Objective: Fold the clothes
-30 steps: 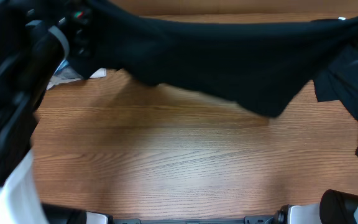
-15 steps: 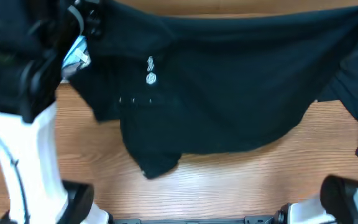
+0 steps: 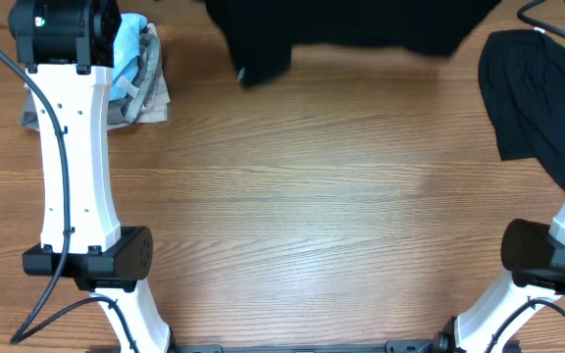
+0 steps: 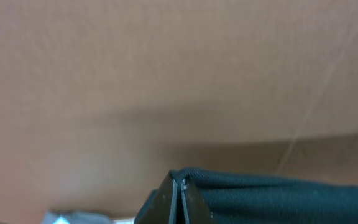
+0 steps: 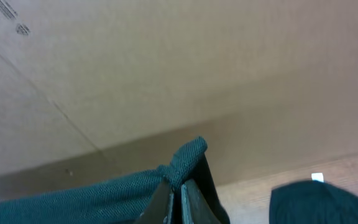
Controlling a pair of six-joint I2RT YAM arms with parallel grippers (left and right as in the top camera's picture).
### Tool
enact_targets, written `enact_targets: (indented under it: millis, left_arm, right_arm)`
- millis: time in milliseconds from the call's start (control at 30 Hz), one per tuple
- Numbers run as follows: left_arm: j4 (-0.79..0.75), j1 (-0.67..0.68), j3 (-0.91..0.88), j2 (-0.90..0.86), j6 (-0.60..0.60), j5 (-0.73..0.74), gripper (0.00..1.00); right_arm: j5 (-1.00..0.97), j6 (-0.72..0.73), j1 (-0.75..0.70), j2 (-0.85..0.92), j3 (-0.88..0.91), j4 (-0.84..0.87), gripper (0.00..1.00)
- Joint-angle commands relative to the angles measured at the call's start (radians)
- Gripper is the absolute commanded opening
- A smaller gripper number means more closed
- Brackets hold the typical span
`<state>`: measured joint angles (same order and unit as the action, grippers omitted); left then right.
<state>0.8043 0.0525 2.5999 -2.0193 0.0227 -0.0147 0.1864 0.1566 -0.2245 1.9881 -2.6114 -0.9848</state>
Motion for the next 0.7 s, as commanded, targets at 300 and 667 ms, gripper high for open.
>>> enact_targets:
  millis: [300, 667]
  left_arm:
    - [0.449, -0.013, 0.018, -0.043, -0.023, -0.002, 0.04]
    - [0.819, -0.005, 0.008, -0.054, -0.035, 0.174, 0.04]
  right_arm:
    - [-0.005, -0.005, -0.003, 0.084, 0.088, -0.254, 0.04]
    - [-0.005, -0.045, -0.003, 0.09, 0.1, -0.71, 0.04]
